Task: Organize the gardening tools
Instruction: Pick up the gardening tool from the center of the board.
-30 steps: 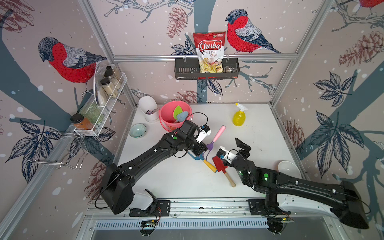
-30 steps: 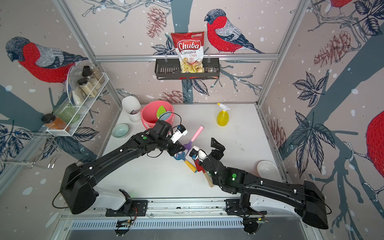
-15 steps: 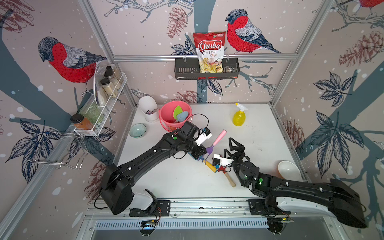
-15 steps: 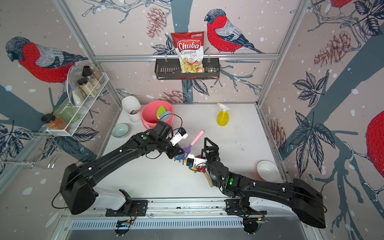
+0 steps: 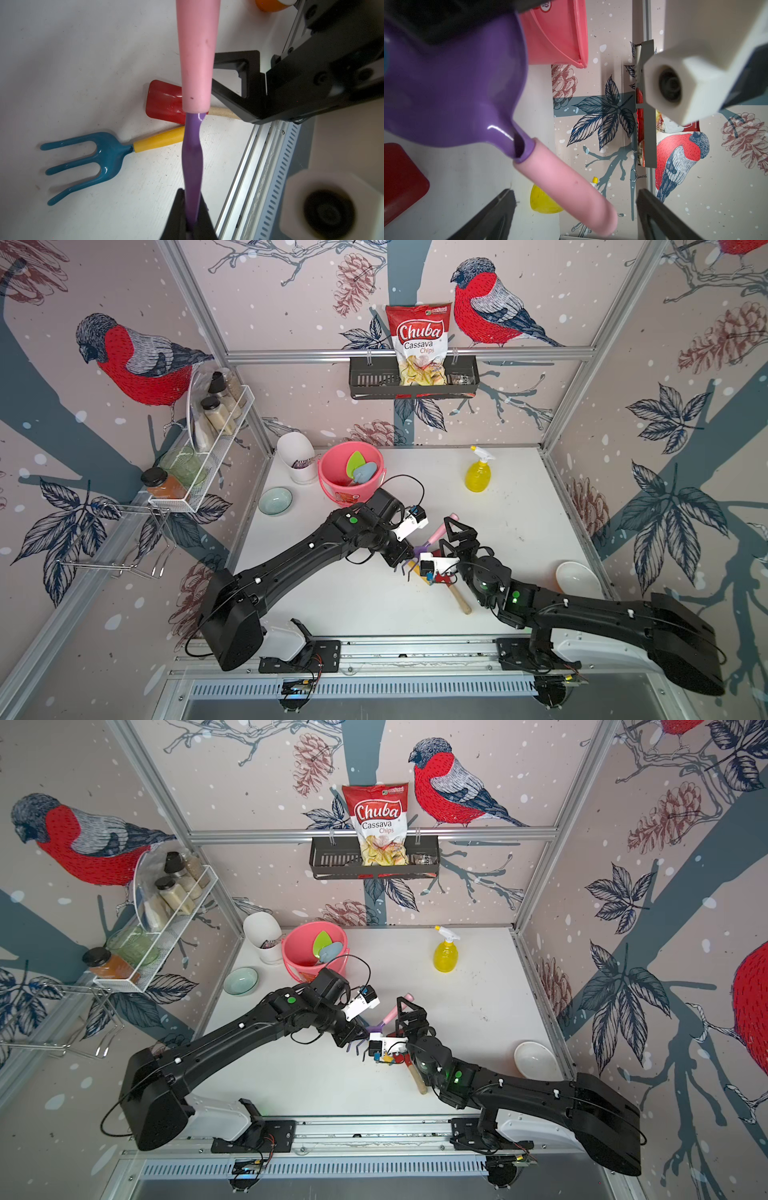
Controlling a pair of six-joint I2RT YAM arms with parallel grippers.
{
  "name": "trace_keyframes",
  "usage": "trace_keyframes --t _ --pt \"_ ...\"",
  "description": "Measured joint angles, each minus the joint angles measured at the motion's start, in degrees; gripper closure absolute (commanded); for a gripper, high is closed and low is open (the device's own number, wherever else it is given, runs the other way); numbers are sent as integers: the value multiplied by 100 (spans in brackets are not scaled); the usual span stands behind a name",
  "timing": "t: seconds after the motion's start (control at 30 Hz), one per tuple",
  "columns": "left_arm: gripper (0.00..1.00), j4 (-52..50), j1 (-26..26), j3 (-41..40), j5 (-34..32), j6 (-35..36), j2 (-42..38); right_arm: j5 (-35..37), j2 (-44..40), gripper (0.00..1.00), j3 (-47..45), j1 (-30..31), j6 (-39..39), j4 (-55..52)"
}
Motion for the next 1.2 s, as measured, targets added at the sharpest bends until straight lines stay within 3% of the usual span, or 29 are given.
trace_keyframes --t 0.7,0.93,1.2 --pt "100 -428 -28 315 -258 219 177 -391 225 79 -11 -46 -140 -151" --pt "100 -417 -28 317 -411 190 59 -407 345 94 46 -20 -166 -334" --pt "41 -374 -33 328 -629 238 -343 -140 398 100 175 -20 348 -286"
